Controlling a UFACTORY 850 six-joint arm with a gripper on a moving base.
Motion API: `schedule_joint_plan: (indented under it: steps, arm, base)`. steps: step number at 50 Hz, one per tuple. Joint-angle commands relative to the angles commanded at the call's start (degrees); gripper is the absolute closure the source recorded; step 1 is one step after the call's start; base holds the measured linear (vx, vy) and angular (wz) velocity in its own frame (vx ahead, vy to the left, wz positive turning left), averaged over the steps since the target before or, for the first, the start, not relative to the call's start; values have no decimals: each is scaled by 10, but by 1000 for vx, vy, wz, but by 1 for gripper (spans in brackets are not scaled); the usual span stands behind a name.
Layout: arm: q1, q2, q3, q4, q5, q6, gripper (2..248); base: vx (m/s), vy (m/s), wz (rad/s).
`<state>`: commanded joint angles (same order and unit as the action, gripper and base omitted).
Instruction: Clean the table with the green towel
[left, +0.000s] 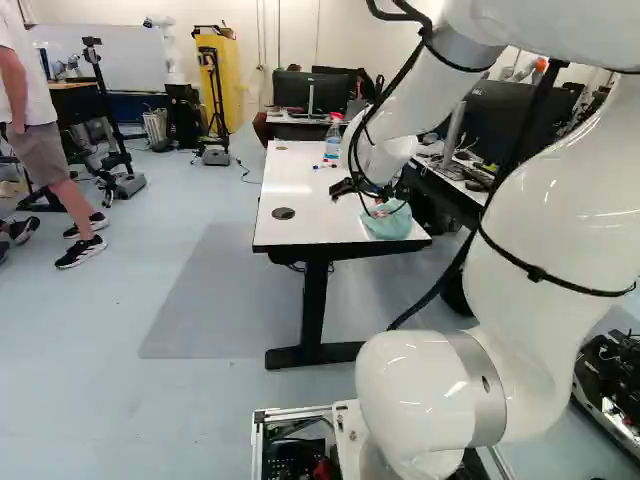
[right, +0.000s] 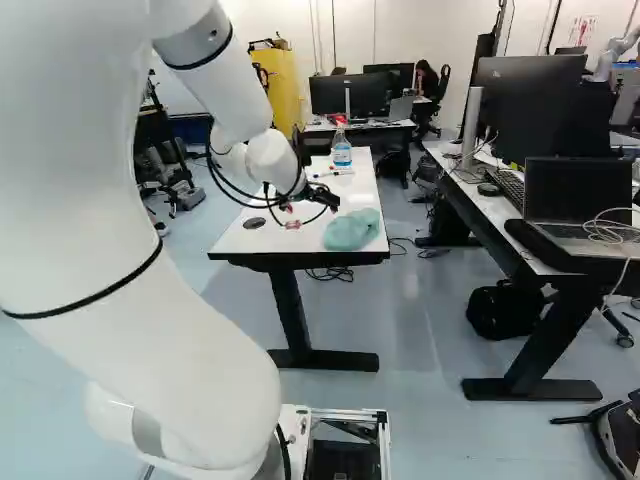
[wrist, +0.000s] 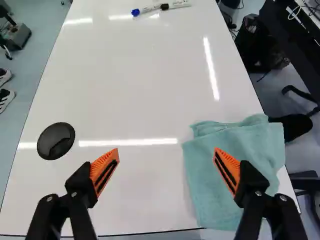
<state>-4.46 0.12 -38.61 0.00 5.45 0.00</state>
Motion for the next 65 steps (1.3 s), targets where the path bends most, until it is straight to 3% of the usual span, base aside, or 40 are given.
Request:
schedule_joint_plan:
  steps: [40, 65]
  arm:
    - [23, 84, 177, 0, 235, 0, 3]
    - [34, 123, 260, 0, 344, 0, 3]
  base:
    - [0, 0, 0]
    - [0, 0, 0]
